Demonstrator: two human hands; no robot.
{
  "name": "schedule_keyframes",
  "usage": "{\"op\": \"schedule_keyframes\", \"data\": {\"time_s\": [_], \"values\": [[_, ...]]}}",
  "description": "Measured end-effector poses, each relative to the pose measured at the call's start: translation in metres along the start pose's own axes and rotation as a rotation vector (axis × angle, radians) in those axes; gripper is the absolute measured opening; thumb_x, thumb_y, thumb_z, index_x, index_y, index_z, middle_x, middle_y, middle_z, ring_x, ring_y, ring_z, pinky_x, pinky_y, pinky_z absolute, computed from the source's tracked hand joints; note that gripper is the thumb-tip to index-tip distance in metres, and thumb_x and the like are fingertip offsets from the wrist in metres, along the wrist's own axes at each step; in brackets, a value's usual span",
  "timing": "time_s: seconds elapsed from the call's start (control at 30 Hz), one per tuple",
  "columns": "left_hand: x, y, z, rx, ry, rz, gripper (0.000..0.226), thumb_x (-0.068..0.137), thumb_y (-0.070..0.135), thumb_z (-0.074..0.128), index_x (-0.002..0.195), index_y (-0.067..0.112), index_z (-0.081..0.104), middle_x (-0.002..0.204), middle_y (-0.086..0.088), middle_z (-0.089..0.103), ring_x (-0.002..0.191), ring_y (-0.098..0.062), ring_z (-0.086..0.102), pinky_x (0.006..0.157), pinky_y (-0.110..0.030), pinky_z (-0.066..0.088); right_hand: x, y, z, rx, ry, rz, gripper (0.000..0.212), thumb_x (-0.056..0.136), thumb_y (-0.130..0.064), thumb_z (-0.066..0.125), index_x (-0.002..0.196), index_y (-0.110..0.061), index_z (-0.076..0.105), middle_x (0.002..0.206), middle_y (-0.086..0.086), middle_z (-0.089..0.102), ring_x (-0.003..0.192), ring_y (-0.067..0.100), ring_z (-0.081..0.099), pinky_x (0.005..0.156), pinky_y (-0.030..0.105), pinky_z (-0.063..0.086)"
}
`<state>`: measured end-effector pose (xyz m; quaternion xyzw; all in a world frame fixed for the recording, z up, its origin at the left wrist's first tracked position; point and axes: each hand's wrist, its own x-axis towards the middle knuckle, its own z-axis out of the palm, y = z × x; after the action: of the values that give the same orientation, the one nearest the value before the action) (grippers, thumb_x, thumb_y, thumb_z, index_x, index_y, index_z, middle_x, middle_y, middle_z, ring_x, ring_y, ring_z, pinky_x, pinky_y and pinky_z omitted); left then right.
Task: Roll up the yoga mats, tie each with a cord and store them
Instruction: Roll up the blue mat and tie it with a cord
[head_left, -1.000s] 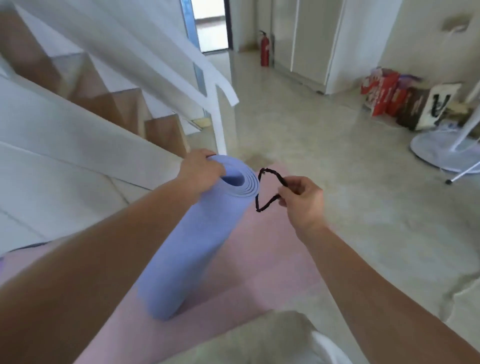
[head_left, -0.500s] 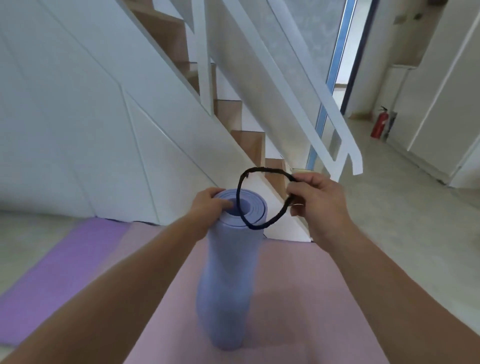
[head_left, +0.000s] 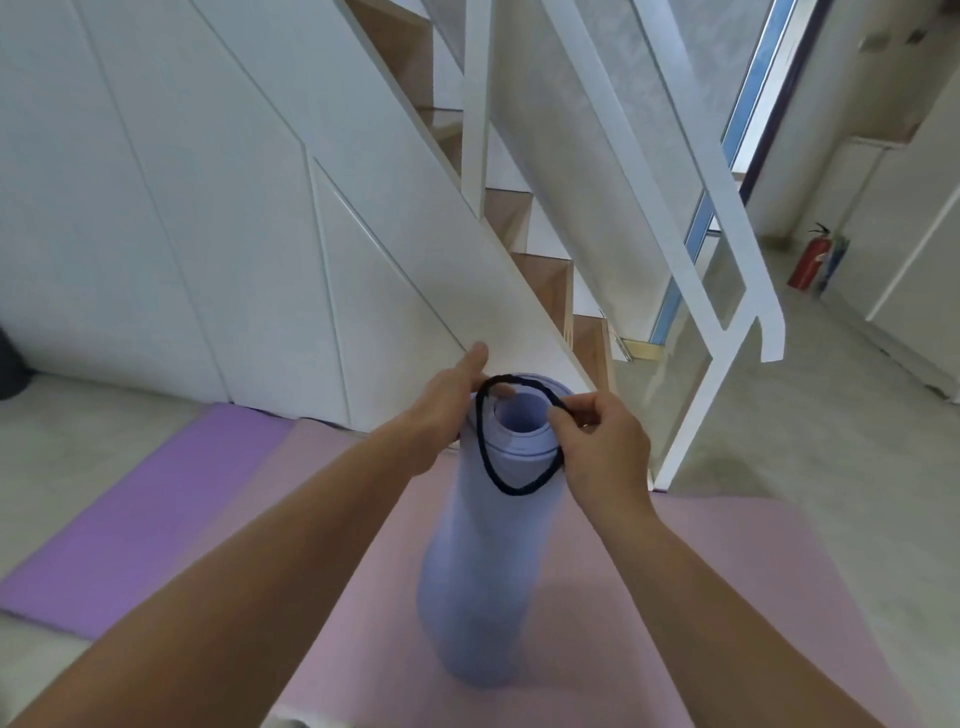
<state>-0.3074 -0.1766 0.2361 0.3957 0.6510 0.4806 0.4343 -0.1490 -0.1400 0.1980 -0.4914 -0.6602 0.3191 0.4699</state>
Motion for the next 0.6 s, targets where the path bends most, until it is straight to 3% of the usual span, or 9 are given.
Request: {"op": "schedule_keyframes", "data": {"time_s": [0.07, 0.1, 0.17, 0.23, 0.33, 0.43, 0.6], "values": [[-0.008, 0.003, 0.002, -0.04, -0.041, -0.031, 0.071, 0.096, 0.066, 0.032, 0.105, 0.01, 0.075, 0.091, 0.006, 0.073, 0.084, -0.008, 0.063, 0.08, -0.026, 0.043, -0.003, 0.0, 0.004, 0.025, 0.024, -0.004, 0.009, 0.092, -0.021, 0.067, 0.089, -0.025, 0.061, 0.081, -0.012, 0.064, 0.078, 0.005, 0.061, 0.07, 0.018, 0.048], [-0.009, -0.001, 0.006, -0.001, -0.025, 0.004, 0.063, 0.093, 0.066, 0.042, 0.108, 0.013, 0.074, 0.1, 0.005, 0.072, 0.091, -0.01, 0.063, 0.084, -0.027, 0.043, -0.005, 0.0, 0.007, 0.039, 0.035, -0.004, 0.008, 0.092, -0.02, 0.066, 0.089, -0.024, 0.06, 0.082, -0.012, 0.064, 0.078, 0.005, 0.061, 0.069, 0.018, 0.047], [-0.008, -0.018, 0.018, 0.231, 0.103, 0.121, 0.042, 0.084, 0.055, 0.068, 0.112, 0.023, 0.067, 0.113, 0.007, 0.064, 0.102, -0.012, 0.062, 0.088, -0.028, 0.047, -0.009, 0.0, 0.013, 0.068, 0.061, 0.002, 0.007, 0.093, -0.018, 0.064, 0.091, -0.024, 0.06, 0.083, -0.013, 0.063, 0.079, 0.002, 0.06, 0.069, 0.016, 0.045], [-0.006, -0.033, 0.029, 0.35, 0.245, 0.212, 0.036, 0.08, 0.044, 0.075, 0.11, 0.028, 0.062, 0.114, 0.009, 0.055, 0.102, -0.011, 0.058, 0.083, -0.025, 0.045, -0.012, 0.0, 0.016, 0.108, 0.08, 0.002, 0.009, 0.094, -0.017, 0.064, 0.092, -0.025, 0.058, 0.085, -0.013, 0.063, 0.08, 0.002, 0.061, 0.07, 0.015, 0.045], [-0.001, -0.039, 0.031, 0.315, 0.295, 0.263, 0.028, 0.087, 0.033, 0.07, 0.113, 0.024, 0.063, 0.117, 0.006, 0.053, 0.099, -0.01, 0.054, 0.083, -0.022, 0.039, -0.013, 0.011, 0.01, 0.168, 0.059, 0.022, 0.017, 0.095, -0.018, 0.062, 0.09, -0.032, 0.055, 0.089, -0.01, 0.064, 0.082, 0.005, 0.063, 0.071, 0.017, 0.051], [0.007, -0.04, 0.02, 0.264, 0.312, 0.231, 0.015, 0.09, 0.022, 0.066, 0.104, 0.027, 0.065, 0.12, 0.004, 0.056, 0.104, -0.012, 0.054, 0.093, -0.027, 0.042, -0.013, 0.039, -0.002, 0.205, 0.075, 0.152, 0.016, 0.094, -0.016, 0.063, 0.088, -0.031, 0.059, 0.084, -0.003, 0.066, 0.074, 0.019, 0.063, 0.067, 0.033, 0.053], [0.001, -0.042, 0.024, 0.273, 0.264, 0.287, 0.031, 0.093, 0.005, 0.052, 0.095, 0.032, 0.067, 0.118, 0.012, 0.055, 0.106, -0.007, 0.051, 0.094, -0.02, 0.036, 0.004, 0.057, 0.003, 0.273, 0.02, 0.386, 0.006, 0.09, -0.007, 0.065, 0.091, -0.012, 0.065, 0.076, 0.009, 0.065, 0.047, 0.018, 0.051, 0.043, 0.027, 0.04]]}}
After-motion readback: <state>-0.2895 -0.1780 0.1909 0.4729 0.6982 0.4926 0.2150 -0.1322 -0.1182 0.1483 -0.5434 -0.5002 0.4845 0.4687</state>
